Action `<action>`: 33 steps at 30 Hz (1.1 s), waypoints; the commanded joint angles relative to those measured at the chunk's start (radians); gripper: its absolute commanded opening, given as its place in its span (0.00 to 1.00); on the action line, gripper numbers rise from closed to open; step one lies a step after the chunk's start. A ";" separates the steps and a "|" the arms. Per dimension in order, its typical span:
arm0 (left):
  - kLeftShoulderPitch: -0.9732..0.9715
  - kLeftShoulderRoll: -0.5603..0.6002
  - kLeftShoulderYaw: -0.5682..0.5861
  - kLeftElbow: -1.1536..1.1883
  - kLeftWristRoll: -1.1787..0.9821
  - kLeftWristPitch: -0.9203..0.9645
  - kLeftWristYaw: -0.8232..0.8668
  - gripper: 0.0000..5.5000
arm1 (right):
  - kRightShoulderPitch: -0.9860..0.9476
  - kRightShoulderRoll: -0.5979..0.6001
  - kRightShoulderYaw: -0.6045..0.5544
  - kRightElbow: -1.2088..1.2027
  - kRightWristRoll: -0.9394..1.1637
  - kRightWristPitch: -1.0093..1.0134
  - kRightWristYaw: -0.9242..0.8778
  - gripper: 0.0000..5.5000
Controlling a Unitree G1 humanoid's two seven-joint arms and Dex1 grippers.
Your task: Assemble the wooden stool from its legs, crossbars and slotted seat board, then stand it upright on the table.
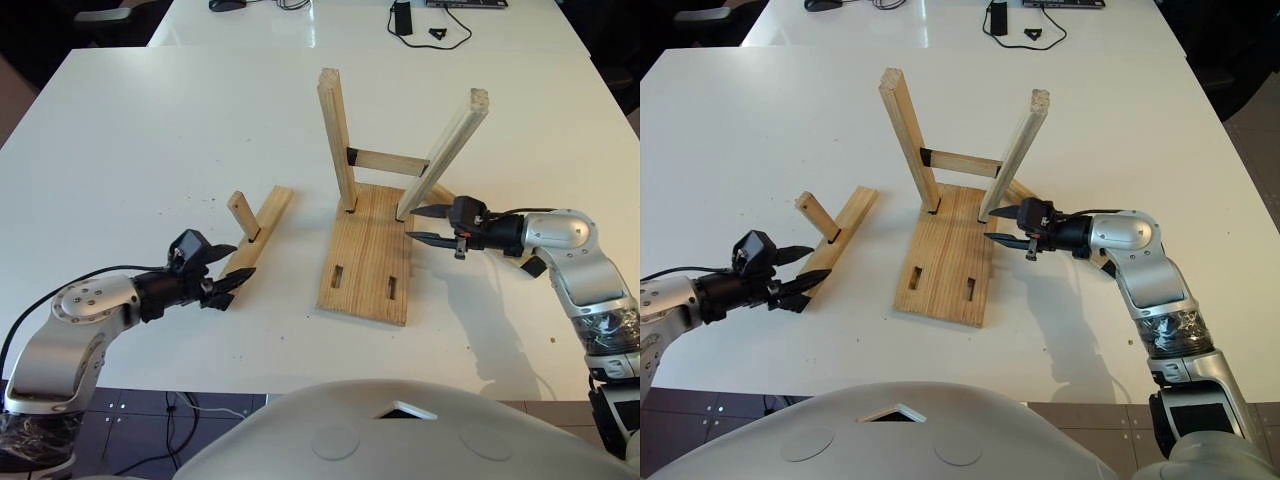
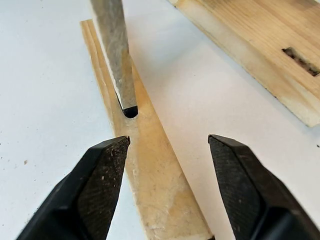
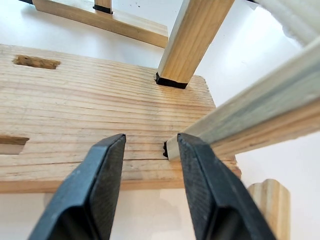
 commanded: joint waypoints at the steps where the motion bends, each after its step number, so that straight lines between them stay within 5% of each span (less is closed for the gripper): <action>1: -0.039 -0.030 -0.016 0.025 0.042 0.034 0.078 0.65 | -0.003 -0.012 0.005 0.004 -0.014 -0.013 0.003 0.35; 5: -0.070 -0.048 -0.028 0.043 0.060 0.045 0.112 0.77 | -0.003 -0.018 0.008 0.013 -0.026 -0.021 0.003 0.35; 15: -0.062 -0.084 -0.088 0.079 0.091 0.066 0.141 0.77 | -0.018 -0.014 0.014 0.034 -0.036 -0.036 0.012 0.35; 27: -0.095 -0.070 -0.063 0.111 0.099 0.021 0.117 0.42 | -0.022 -0.009 0.013 0.034 -0.034 -0.036 0.006 0.35; 33: -0.094 -0.060 -0.052 0.076 0.081 -0.030 0.056 0.37 | -0.040 -0.006 -0.013 0.016 0.018 -0.009 0.019 0.35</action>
